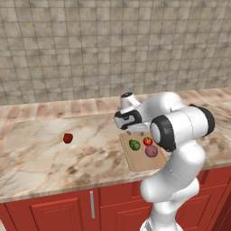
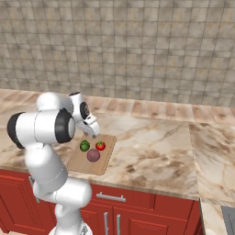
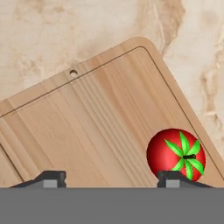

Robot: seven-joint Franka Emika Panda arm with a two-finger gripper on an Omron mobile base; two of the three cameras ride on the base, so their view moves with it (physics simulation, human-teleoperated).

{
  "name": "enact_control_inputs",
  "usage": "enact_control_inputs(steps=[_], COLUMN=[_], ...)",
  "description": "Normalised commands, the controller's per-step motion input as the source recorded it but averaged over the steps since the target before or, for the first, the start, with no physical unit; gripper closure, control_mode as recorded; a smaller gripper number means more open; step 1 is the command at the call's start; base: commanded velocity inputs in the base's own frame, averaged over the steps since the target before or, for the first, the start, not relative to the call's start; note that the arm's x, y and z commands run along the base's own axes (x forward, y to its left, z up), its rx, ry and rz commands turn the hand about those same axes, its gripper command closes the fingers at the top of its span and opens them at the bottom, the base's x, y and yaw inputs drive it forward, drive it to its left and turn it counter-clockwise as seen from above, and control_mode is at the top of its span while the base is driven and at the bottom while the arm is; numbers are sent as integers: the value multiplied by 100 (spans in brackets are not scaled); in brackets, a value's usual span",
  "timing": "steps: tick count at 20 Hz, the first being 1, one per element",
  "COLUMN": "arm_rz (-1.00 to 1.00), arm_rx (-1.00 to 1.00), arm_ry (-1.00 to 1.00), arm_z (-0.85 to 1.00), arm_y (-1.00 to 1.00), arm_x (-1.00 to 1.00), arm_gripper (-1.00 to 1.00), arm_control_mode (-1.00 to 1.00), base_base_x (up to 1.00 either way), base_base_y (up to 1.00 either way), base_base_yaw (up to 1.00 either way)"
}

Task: Place the avocado, onion, tomato, and bell pepper on the cutting board.

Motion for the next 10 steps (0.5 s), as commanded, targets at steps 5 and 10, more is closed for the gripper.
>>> enact_control_inputs(steps=[5, 10], arm_rz=[0, 0], arm_rx=[9, 2], arm_ry=[0, -4], arm_z=[72, 26], arm_y=[0, 83], arm_x=[-1, 3], arm_gripper=[-100, -100], arm_control_mode=[-100, -100], base_base_x=[0, 0], base_base_y=[0, 0], base_base_yaw=[0, 0])
